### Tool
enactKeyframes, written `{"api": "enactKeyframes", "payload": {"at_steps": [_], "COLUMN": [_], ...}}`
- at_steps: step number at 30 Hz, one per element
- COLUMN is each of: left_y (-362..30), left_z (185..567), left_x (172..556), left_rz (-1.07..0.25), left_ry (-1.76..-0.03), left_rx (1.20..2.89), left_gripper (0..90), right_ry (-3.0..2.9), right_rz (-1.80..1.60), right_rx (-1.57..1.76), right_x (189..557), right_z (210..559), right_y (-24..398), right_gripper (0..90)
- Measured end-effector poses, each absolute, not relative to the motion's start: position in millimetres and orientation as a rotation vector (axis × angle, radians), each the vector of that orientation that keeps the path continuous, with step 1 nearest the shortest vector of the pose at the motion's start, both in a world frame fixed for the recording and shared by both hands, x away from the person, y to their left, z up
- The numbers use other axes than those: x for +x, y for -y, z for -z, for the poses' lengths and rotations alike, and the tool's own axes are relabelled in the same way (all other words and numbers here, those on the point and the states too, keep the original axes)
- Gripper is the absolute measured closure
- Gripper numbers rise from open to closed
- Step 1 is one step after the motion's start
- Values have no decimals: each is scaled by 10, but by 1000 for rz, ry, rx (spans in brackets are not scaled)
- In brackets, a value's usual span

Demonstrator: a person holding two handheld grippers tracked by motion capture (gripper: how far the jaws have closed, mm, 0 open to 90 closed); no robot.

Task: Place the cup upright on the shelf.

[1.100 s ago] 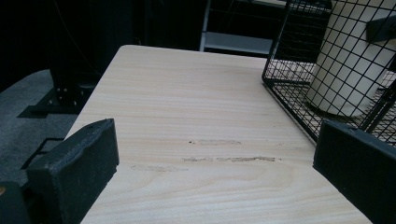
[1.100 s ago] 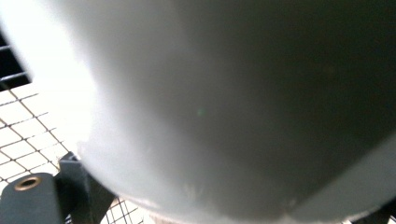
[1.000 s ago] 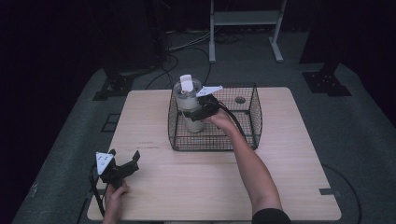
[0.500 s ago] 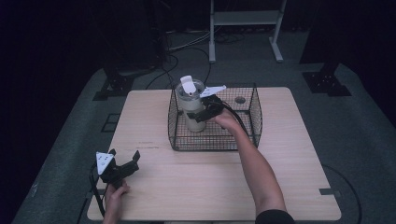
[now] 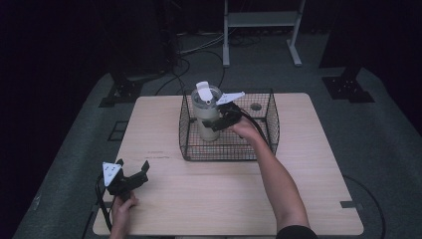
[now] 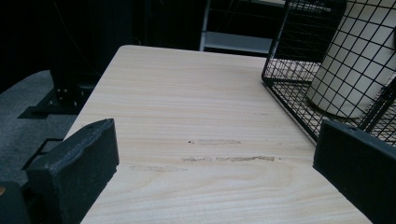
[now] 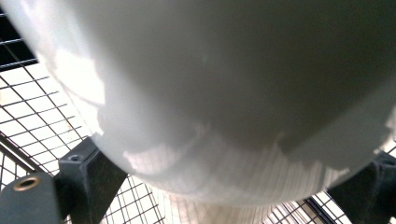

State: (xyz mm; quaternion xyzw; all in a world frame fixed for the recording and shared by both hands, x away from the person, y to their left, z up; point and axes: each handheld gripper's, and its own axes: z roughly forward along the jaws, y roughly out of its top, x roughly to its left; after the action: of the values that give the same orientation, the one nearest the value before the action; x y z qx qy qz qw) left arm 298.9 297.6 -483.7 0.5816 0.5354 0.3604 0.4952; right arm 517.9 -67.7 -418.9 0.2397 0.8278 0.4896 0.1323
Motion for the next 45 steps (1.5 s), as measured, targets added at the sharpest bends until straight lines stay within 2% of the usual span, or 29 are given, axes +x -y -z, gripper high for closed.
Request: {"api": "enactKeyframes", "payload": {"at_steps": [24, 45], "left_y": [-2972, -2974], "left_z": [4838, 4838], "left_x": [2991, 2986], "left_rz": [-874, -874], "left_ry": [-1301, -1300], "left_rx": [1409, 1414], "left_gripper": [0, 0], "right_ry": [-2432, -2415], "right_rz": [-1381, -1297], "right_rx": [783, 890], "right_x": [5063, 4802], "right_z": [4089, 3777], "right_y": [860, 1122], "right_gripper": [88, 88]}}
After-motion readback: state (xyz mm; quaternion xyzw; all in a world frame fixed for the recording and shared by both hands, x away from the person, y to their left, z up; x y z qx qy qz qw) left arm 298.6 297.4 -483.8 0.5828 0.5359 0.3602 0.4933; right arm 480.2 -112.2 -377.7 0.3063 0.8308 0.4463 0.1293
